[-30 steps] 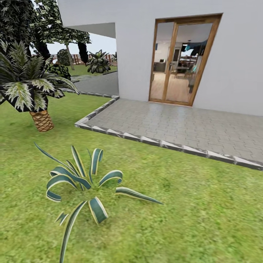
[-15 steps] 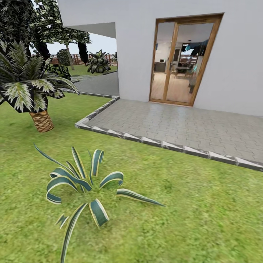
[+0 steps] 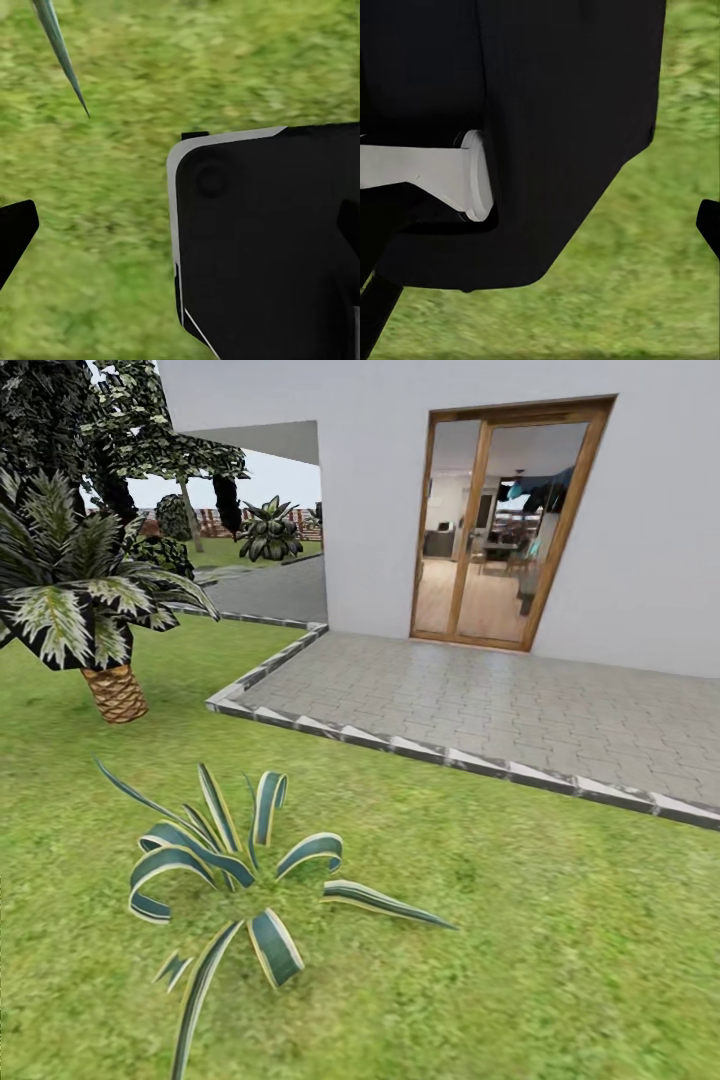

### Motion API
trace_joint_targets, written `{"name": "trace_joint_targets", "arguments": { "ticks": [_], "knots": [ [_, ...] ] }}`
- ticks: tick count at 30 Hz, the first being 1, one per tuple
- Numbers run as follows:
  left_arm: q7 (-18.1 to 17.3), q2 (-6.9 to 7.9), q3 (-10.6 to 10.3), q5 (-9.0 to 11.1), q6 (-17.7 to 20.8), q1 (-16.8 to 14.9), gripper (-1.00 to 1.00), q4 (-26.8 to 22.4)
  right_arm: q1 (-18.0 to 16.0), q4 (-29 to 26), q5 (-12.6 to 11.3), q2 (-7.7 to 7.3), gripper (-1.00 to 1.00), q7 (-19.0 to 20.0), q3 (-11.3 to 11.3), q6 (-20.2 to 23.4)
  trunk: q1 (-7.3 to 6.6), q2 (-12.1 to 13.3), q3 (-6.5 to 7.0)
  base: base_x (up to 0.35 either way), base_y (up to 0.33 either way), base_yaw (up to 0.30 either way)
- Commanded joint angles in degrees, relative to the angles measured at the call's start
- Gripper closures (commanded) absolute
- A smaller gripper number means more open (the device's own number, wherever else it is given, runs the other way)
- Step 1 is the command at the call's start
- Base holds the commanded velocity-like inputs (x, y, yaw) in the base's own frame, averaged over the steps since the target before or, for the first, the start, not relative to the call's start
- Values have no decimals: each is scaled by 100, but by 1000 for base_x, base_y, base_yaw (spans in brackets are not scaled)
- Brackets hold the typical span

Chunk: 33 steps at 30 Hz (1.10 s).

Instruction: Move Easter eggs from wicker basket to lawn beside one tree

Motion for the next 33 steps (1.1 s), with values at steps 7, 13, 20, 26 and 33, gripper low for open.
{"name": "trace_joint_targets", "arguments": {
  "ticks": [7, 13, 20, 26, 33],
  "knots": [
    [4, 2, -24, -3, -19, -4, -100, 4, 2, -6, 2, 0, -100, 7, -32, -13, 3, -10, -9, 5, 98, 0],
    [4, 2, -25, -3, -19, -4, -100, 4, 2, -6, 2, 0, -100, 7, -32, -13, 3, -10, -9, 1, 136, 0],
    [4, 2, -25, -3, -19, -4, -100, 4, 2, -6, 2, -1, -100, 7, -32, -13, 3, -10, -9, 0, 45, 0],
    [4, 2, -25, -3, -19, -4, -100, 4, 1, -6, 2, 1, -100, 7, -32, -13, 3, -10, -9, 0, 60, 0],
    [4, 2, -25, -3, -20, -4, -100, 4, 1, -6, 3, 0, -100, 7, -34, -13, 3, -10, -9, 0, 12, 0]
  ]
}}
